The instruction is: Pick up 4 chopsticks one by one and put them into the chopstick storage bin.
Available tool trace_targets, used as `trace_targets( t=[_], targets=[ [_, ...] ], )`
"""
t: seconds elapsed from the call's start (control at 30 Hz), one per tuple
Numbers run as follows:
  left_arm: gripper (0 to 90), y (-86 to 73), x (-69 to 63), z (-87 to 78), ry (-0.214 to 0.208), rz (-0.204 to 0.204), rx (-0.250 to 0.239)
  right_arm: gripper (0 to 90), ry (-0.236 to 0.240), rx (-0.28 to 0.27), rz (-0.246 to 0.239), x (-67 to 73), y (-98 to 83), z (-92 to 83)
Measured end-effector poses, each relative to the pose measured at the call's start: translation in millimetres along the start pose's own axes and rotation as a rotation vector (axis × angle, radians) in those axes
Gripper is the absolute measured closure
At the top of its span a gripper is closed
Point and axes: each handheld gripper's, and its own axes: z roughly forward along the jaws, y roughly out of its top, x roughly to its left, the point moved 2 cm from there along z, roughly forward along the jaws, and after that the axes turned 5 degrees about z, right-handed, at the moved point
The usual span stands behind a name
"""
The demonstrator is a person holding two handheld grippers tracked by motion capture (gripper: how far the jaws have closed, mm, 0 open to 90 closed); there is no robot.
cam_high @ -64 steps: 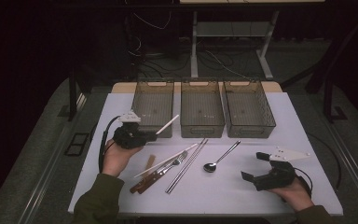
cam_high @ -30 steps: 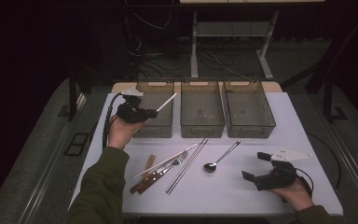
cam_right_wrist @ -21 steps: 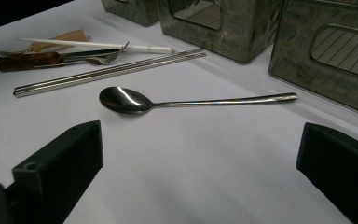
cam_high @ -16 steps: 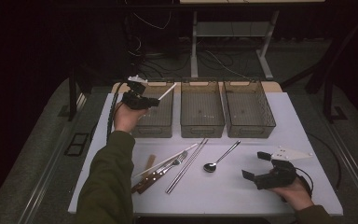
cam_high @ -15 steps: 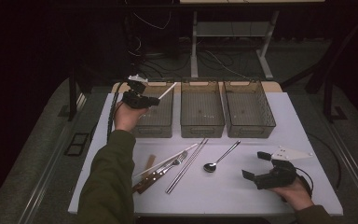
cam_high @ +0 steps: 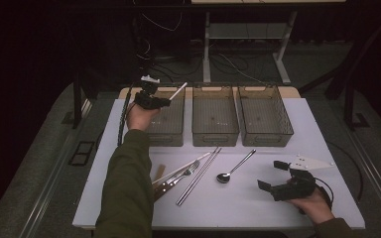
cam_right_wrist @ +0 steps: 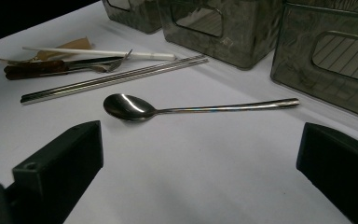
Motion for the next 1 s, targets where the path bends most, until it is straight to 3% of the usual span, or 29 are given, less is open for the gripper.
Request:
trace_targets(
  t=[0.2,0.37,0.47,0.53,0.77,1.0],
  targets=[
    [84.0,5.9,6.8,10.6,0.039,-0.023,0.024,0.7,0.002,-0.006,0.003,-0.3,0.3,-0.6],
    [84.0,1.1,11.6,20.1,0.051,-0.066,0.042,0.7,0.007,-0.01,0.004,-0.5,0.7,-1.8],
    [83.2,-0.2,11.6,23.8,0.068,-0.066,0.055,0.7,0.01,-0.011,0.002,0.0,0.8,-2.4],
    [74.1,0.5,11.5,22.7,0.093,-0.066,0.044,0.7,0.012,-0.013,0.003,0.0,1.0,-2.5],
    [61.7,2.4,9.5,13.7,0.099,-0.025,0.043,0.7,0.01,-0.014,0.002,-0.1,1.2,-1.9],
    [53.0,1.7,2.1,-6.7,0.069,0.026,0.047,0.7,0.009,-0.009,0.002,-0.6,1.3,-1.6]
  ],
)
